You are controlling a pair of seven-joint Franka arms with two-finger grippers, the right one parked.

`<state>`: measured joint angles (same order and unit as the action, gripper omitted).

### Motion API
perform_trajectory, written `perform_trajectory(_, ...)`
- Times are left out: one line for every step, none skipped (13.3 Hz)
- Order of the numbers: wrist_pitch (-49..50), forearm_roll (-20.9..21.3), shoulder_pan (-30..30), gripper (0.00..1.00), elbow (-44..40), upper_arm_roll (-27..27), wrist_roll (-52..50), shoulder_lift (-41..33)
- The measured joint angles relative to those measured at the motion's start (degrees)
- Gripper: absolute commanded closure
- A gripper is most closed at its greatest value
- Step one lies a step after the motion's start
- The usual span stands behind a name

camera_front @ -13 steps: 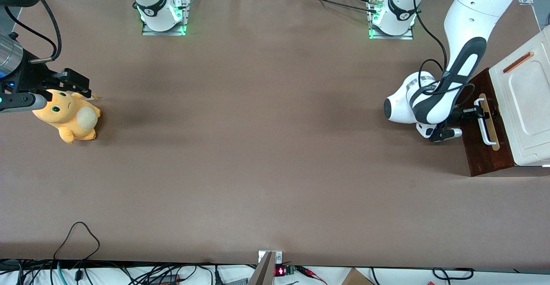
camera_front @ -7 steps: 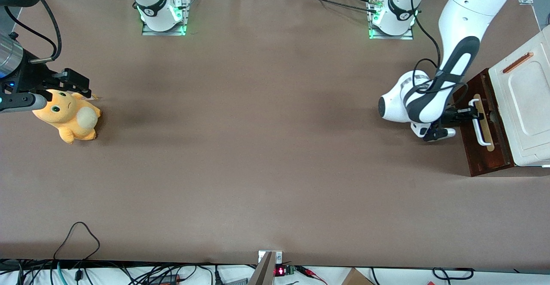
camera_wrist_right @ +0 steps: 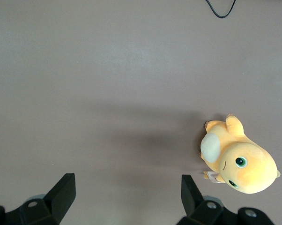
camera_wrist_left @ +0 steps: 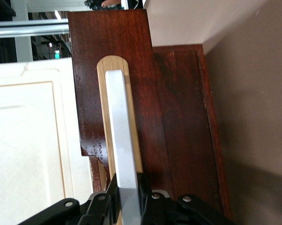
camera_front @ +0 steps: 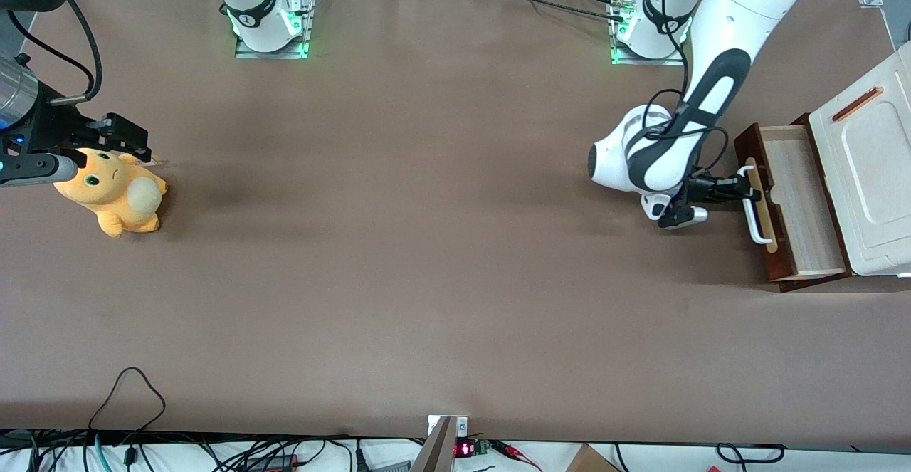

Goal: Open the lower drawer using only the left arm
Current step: 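Pull the handle with the left gripper, sliding the drawer out, then open the left gripper and lift it away from the handle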

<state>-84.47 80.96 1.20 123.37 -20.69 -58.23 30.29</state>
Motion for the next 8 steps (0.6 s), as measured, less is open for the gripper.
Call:
perform_trajectory(-0.01, -0.21, 0.33, 0.86, 0.00, -0.19, 0.02, -0.21)
perform_trajectory(-0.05, -0.39, 0.49, 0.51, 0.00, -0.28, 0.11, -0.39)
perform_trajectory(-0.10, -0.50, 0.54, 0.01, 0.00, -0.34, 0.22, -0.47)
perform_trajectory(-0.87, -0.18, 0.65, 0.00, -0.18, -0.56, 1.53, -0.49)
perform_trajectory(-1.33, -0.08, 0.94, 0.00, -0.67, -0.94, 2.42, -0.58)
perform_trajectory(-1.34, -0.52, 1.18, 0.00, -1.18, -1.30, 2.81, -0.84)
perform_trajectory(-1.33, -1.69, 1.28, 0.00, -1.68, -1.49, 3.01, -1.33)
perform_trajectory(-1.37, -3.31, 1.31, 0.00, -2.28, -1.53, 3.15, -2.26)
